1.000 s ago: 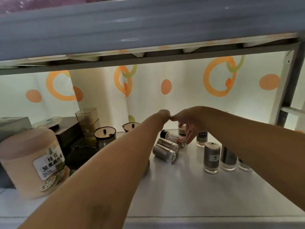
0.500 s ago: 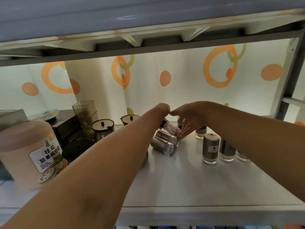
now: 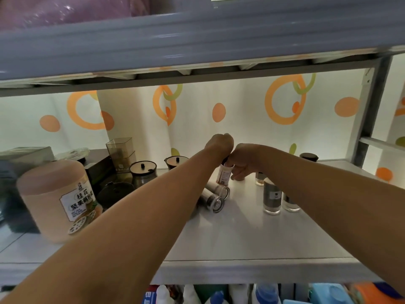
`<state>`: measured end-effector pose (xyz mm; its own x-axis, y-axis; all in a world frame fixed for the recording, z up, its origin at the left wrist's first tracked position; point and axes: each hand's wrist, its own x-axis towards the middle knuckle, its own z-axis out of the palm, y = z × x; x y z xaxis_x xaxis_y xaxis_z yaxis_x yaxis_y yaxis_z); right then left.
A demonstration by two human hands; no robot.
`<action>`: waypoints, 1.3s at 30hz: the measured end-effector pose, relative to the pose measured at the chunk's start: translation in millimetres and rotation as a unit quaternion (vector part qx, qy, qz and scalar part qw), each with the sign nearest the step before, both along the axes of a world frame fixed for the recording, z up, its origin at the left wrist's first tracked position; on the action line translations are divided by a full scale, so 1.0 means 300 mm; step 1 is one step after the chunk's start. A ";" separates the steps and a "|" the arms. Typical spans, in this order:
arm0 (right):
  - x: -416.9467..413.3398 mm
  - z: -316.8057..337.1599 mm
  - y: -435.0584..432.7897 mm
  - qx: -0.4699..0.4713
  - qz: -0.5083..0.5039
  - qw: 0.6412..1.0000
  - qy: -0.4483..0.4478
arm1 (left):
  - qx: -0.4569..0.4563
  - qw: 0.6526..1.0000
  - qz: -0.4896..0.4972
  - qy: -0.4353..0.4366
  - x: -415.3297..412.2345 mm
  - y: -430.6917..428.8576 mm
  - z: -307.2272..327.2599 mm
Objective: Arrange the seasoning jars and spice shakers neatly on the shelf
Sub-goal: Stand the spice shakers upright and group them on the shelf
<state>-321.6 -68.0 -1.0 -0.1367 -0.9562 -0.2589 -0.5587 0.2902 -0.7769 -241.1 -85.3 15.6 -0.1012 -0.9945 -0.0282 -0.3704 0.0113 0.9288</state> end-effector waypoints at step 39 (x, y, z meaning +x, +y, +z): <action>0.078 0.082 -0.071 -0.085 0.110 0.929 0.342 | 0.098 0.991 -0.064 0.070 0.106 -0.040 -0.056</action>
